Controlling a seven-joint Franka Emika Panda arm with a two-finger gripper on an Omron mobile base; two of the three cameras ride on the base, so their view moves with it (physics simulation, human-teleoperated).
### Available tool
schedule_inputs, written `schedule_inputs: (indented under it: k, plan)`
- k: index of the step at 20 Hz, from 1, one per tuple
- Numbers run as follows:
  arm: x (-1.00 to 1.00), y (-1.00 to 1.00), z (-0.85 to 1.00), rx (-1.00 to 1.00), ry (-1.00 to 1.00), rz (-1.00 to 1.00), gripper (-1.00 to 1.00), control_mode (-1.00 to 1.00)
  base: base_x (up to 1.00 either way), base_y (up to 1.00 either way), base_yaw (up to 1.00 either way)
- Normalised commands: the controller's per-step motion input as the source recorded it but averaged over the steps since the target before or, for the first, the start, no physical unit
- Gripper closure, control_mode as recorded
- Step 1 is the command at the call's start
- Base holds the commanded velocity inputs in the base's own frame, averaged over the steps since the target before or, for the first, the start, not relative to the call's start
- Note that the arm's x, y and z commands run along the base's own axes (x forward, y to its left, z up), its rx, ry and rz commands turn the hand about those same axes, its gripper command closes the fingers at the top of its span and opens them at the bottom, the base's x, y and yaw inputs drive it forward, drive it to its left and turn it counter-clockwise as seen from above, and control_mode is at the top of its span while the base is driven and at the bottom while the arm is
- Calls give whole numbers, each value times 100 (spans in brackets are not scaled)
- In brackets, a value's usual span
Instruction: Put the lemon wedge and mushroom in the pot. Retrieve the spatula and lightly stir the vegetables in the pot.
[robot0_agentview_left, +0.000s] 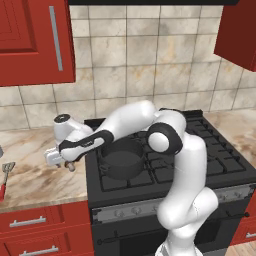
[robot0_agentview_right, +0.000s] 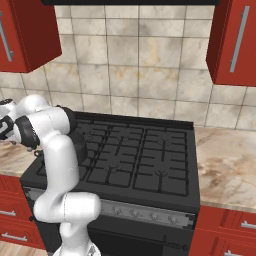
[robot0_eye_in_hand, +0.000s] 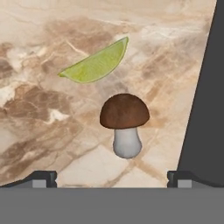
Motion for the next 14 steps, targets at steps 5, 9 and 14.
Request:
schedule_inputs:
  k: [5,9,14]
  plan:
    - [14,-2,-11,0,4,5,-100,-100,0,0,0]
    - [2,-12,-5,0,0,2,-100,-100,0,0,0]
    - [0,-1,-13,0,3,3,-100,-100,0,0,0]
